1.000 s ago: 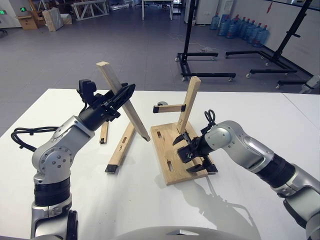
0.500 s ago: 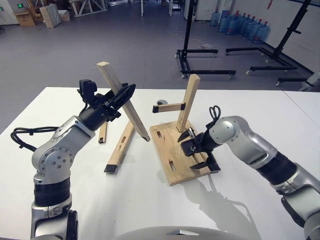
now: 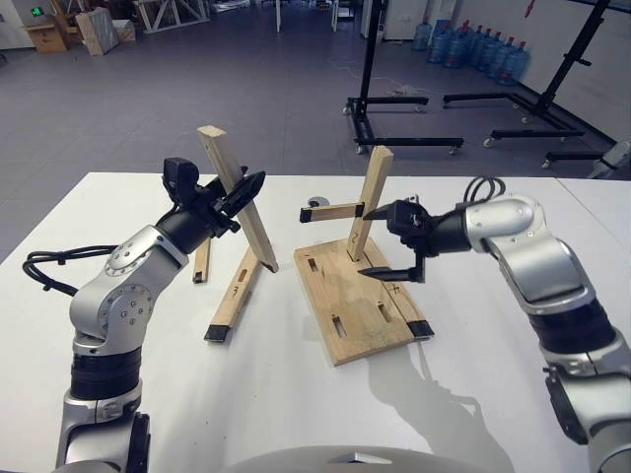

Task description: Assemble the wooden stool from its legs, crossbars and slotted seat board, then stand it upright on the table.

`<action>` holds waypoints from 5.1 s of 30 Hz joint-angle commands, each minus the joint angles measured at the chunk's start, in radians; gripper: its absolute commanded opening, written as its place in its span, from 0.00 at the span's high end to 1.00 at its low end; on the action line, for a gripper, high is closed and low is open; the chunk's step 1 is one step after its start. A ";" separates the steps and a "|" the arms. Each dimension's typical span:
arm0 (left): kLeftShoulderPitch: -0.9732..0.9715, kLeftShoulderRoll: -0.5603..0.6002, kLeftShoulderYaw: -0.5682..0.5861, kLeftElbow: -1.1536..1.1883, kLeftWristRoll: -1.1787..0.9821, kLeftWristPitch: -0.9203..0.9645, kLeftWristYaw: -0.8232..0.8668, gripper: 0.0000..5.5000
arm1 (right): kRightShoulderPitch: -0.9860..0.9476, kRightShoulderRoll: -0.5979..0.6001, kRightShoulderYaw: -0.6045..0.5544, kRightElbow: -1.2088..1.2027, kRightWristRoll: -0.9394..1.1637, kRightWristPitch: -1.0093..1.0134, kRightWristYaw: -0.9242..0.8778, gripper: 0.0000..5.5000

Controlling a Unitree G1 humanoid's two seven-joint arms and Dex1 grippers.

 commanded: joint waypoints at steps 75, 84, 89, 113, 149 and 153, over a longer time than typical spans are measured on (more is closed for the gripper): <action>-0.391 -0.224 0.050 1.201 0.308 -0.712 -0.863 0.63 | 0.094 0.057 0.129 0.050 0.095 0.015 -0.210 0.02; -0.414 -0.205 0.045 1.206 0.330 -0.677 -0.875 0.63 | 0.098 0.064 0.135 0.050 0.093 0.016 -0.215 0.02; -0.418 -0.222 0.047 1.232 0.348 -0.734 -0.857 0.63 | 0.103 0.065 0.135 0.043 0.093 0.019 -0.219 0.02; -0.397 -0.260 0.050 1.249 0.335 -0.716 -0.877 0.63 | 0.103 0.079 0.148 0.037 0.091 0.024 -0.220 0.02; -0.397 -0.198 -0.008 1.236 0.420 -0.716 -0.923 0.63 | 0.100 0.084 0.160 0.036 0.094 0.027 -0.227 0.02; -0.386 -0.205 -0.040 1.243 0.445 -0.741 -0.922 0.63 | 0.100 0.084 0.162 0.034 0.093 0.028 -0.227 0.02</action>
